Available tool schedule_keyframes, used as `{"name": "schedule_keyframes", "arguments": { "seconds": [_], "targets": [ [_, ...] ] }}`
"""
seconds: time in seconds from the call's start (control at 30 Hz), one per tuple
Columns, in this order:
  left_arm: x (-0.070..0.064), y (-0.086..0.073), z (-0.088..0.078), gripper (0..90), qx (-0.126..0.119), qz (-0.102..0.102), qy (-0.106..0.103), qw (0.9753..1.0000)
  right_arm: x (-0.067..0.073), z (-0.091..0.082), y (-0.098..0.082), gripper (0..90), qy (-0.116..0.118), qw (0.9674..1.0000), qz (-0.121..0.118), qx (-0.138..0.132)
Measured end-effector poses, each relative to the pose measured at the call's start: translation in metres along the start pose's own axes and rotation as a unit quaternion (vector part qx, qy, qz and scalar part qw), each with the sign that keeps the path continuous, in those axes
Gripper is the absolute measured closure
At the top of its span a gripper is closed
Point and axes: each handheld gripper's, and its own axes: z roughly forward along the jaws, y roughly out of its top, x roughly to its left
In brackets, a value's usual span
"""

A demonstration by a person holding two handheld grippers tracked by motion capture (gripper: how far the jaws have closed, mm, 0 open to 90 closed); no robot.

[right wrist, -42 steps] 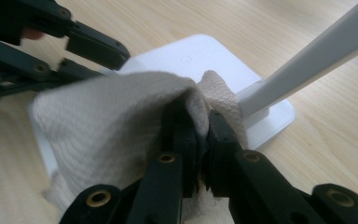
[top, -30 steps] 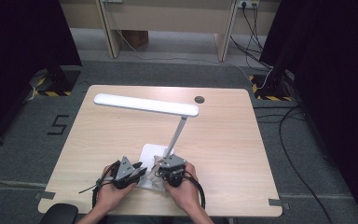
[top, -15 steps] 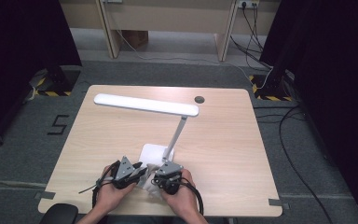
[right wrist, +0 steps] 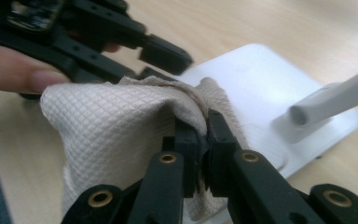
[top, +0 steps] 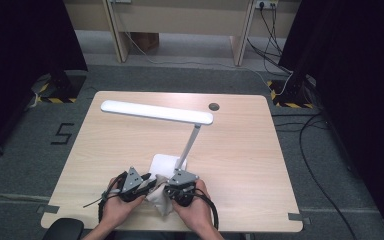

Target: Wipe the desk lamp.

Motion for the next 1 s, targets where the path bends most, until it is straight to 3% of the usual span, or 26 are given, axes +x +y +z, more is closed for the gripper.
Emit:
{"name": "schedule_keyframes", "arguments": {
  "seconds": [0.17,0.2,0.23,0.27,0.33,0.37,0.4,0.43,0.5,0.57,0.77,0.87,1.0],
  "targets": [
    [0.006,0.019,-0.021,59.5,-0.041,-0.012,0.007,0.9991,-0.009,0.001,0.003,85.7,-0.024,0.9997,-0.001,-0.001],
    [0.004,0.028,-0.03,58.3,-0.057,-0.01,-0.004,0.9983,-0.009,0.002,0.003,85.7,-0.027,0.9996,-0.003,0.0],
    [0.004,0.028,-0.03,57.2,-0.057,-0.01,-0.004,0.9983,-0.01,0.003,0.004,85.6,-0.027,0.9996,-0.004,0.002],
    [0.0,0.036,-0.036,55.6,-0.067,-0.007,-0.026,0.9974,-0.009,0.004,0.004,85.6,-0.026,0.9996,-0.003,0.003],
    [-0.008,0.041,-0.038,51.7,-0.061,0.001,-0.06,0.9963,-0.01,0.006,0.004,85.6,-0.027,0.9996,-0.005,0.003],
    [-0.008,0.041,-0.038,51.2,-0.061,0.001,-0.06,0.9963,-0.01,0.006,0.004,85.6,-0.028,0.9996,-0.006,0.004],
    [-0.015,0.044,-0.037,50.1,-0.057,0.014,-0.078,0.9952,-0.01,0.006,0.004,85.6,-0.027,0.9996,-0.006,0.006],
    [-0.015,0.044,-0.037,48.7,-0.057,0.014,-0.078,0.9952,-0.01,0.006,0.004,85.6,-0.027,0.9996,-0.006,0.006],
    [-0.022,0.045,-0.03,46.8,-0.036,0.038,-0.094,0.9942,-0.01,0.006,0.005,85.6,-0.028,0.9996,-0.004,0.009],
    [-0.024,0.044,-0.025,45.3,-0.022,0.048,-0.1,0.9935,-0.011,0.004,0.005,85.6,-0.03,0.9995,-0.005,0.007],
    [-0.025,0.043,-0.014,43.8,0.002,0.074,-0.1,0.9922,-0.013,0.003,0.006,85.6,-0.027,0.9996,-0.003,0.009],
    [-0.023,0.041,-0.007,47.1,0.022,0.099,-0.098,0.9899,-0.012,0.002,0.007,85.6,-0.025,0.9997,-0.004,0.007],
    [-0.018,0.04,-0.002,65.6,0.031,0.119,-0.094,0.988,-0.01,-0.001,0.009,85.6,-0.021,0.9998,-0.002,0.001]
  ]
}}
